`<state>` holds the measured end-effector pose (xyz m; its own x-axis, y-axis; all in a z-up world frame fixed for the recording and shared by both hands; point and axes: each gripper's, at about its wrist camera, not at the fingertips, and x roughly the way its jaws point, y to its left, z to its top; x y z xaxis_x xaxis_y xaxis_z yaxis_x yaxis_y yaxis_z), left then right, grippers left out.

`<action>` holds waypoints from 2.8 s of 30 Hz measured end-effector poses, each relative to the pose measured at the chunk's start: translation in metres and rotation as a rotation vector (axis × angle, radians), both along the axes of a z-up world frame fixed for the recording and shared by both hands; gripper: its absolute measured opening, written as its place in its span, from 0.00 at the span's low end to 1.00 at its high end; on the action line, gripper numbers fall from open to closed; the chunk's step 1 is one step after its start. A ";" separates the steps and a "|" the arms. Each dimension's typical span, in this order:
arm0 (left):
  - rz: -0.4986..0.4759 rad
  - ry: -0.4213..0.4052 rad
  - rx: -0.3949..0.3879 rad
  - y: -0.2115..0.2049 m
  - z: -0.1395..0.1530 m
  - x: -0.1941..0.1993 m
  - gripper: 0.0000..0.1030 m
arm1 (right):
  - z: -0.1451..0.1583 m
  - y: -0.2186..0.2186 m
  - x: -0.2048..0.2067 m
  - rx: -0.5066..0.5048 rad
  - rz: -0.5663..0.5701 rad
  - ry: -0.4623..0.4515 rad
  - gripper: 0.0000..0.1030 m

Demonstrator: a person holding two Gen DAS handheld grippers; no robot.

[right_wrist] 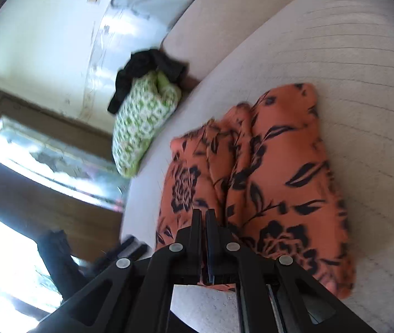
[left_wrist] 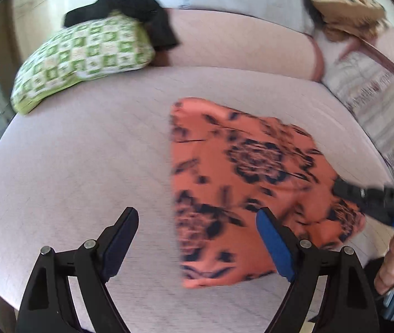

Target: Fold small clothes

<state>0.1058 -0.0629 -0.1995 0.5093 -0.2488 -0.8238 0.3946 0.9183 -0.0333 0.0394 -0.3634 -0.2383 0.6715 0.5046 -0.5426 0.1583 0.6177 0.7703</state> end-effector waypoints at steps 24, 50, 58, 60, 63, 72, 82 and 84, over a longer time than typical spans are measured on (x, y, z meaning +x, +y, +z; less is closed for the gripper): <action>0.073 0.195 -0.104 0.036 -0.043 0.013 0.96 | -0.033 0.023 0.005 0.095 -0.016 0.092 0.59; 0.013 0.162 0.030 -0.046 -0.061 0.040 0.97 | 0.005 -0.023 -0.021 -0.259 -0.282 0.234 0.52; 0.018 0.111 0.070 -0.045 -0.072 0.026 0.99 | 0.062 -0.010 0.034 -0.412 -0.179 0.062 0.50; 0.012 0.086 0.096 -0.050 -0.074 0.020 0.99 | 0.049 0.006 0.061 -0.450 -0.124 0.092 0.49; 0.011 0.055 0.130 -0.053 -0.075 0.015 0.99 | 0.013 0.012 0.098 -0.445 -0.085 0.201 0.46; -0.008 -0.003 0.182 -0.060 -0.072 0.001 1.00 | -0.013 -0.027 0.106 -0.345 -0.200 0.296 0.28; -0.035 -0.066 0.201 -0.060 -0.076 -0.012 1.00 | -0.014 0.024 0.026 -0.482 -0.105 0.237 0.31; -0.032 -0.086 0.209 -0.060 -0.076 -0.016 1.00 | -0.021 0.030 0.016 -0.570 -0.108 0.142 0.30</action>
